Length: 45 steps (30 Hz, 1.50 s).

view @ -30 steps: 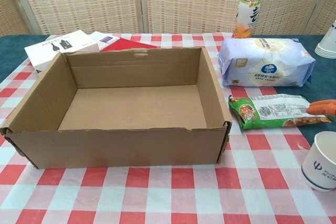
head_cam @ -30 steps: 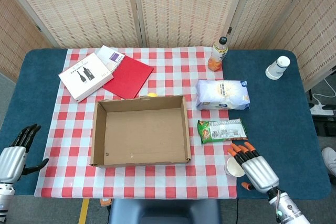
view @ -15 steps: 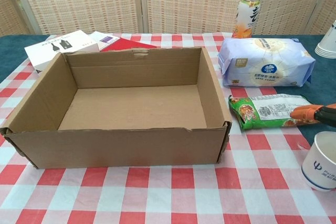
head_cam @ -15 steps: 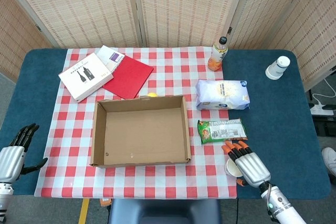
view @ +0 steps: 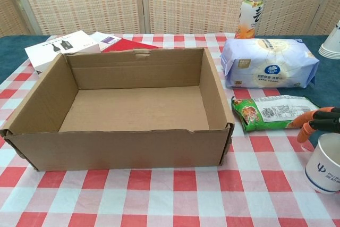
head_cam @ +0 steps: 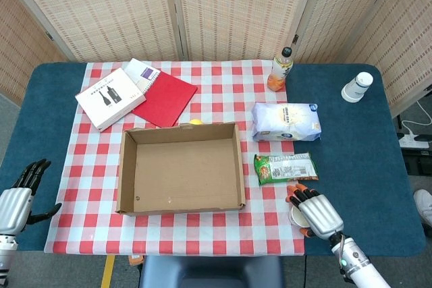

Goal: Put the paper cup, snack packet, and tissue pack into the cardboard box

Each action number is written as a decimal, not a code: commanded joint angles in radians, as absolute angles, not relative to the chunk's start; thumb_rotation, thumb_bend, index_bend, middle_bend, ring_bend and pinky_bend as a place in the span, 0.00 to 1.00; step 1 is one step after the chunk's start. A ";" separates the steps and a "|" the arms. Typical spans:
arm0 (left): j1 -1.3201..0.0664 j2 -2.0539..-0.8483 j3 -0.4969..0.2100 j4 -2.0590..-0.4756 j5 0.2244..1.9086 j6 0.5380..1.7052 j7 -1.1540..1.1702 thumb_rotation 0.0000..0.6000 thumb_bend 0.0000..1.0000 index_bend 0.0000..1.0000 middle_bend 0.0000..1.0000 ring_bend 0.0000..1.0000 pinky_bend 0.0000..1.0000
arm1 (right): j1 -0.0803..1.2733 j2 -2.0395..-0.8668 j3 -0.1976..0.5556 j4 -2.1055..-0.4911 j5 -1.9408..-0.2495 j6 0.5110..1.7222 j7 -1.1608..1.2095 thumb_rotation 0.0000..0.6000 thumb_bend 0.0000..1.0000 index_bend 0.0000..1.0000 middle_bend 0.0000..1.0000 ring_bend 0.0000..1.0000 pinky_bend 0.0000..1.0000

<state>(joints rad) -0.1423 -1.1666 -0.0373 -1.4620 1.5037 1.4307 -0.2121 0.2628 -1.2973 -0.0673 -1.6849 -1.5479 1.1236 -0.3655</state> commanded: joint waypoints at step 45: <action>-0.147 -1.166 -0.036 -1.456 1.499 1.416 -0.224 1.00 0.21 0.03 0.01 0.00 0.23 | 0.289 -1.078 0.054 -1.901 -1.600 1.313 -0.440 1.00 0.16 0.67 0.40 0.42 0.65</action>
